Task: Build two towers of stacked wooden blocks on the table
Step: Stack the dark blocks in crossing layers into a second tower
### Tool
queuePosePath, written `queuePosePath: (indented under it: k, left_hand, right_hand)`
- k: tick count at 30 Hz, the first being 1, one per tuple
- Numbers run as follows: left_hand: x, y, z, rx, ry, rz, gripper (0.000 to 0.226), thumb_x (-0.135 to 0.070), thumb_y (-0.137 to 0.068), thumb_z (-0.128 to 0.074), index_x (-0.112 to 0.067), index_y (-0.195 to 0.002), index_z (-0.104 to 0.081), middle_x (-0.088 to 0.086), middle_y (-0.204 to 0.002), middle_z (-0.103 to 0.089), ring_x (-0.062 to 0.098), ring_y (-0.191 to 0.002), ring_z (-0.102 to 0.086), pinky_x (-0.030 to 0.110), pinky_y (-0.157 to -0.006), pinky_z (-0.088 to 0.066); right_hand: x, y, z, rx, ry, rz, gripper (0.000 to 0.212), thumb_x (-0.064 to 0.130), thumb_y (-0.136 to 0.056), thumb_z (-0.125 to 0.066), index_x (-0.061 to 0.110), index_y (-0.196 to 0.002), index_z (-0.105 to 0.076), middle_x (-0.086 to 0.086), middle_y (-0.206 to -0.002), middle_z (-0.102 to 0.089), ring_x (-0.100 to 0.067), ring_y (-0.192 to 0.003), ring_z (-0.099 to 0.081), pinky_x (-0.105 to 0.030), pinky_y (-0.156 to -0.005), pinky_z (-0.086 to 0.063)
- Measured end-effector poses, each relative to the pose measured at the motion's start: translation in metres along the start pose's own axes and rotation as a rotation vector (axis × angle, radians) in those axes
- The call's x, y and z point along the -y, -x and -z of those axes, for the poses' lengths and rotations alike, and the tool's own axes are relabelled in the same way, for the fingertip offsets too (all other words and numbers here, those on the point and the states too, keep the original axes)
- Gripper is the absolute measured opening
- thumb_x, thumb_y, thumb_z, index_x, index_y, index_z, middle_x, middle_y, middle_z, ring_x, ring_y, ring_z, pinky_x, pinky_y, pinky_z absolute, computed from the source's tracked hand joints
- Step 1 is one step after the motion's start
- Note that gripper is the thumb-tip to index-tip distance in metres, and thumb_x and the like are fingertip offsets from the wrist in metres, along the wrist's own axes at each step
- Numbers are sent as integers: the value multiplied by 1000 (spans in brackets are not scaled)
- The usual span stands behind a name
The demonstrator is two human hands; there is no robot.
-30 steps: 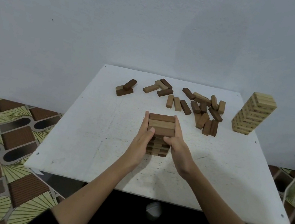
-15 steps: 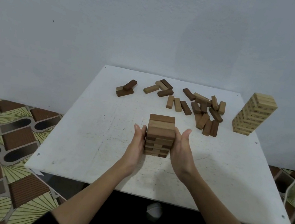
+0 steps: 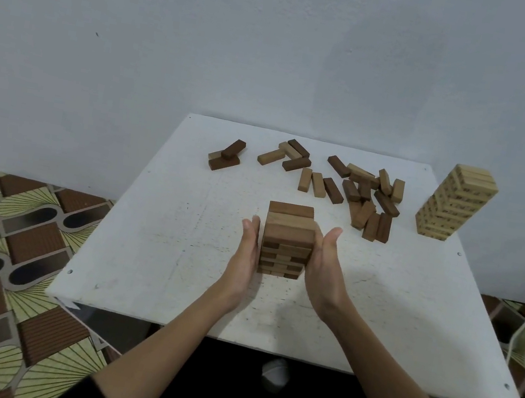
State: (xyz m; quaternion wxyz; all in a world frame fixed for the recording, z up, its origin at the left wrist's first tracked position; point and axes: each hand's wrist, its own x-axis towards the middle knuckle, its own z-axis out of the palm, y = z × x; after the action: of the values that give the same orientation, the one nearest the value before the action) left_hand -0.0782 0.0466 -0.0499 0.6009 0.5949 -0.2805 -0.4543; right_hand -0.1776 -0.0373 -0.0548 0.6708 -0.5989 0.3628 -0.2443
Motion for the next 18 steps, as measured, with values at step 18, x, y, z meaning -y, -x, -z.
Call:
queuePosePath:
  k: [18]
  left_hand:
    - [-15,8,-11,-41,-140,-97,50,-36,-104,-21,-35,-151,-4,-9,-154,-23,9,-138,-29,18,-103,-28]
  right_hand:
    - [23,5,-6,35,-70,34,83,71,-75,-5,35,-149,-9,3,-154,-24,-15,-139,-26,-29,-105,-22]
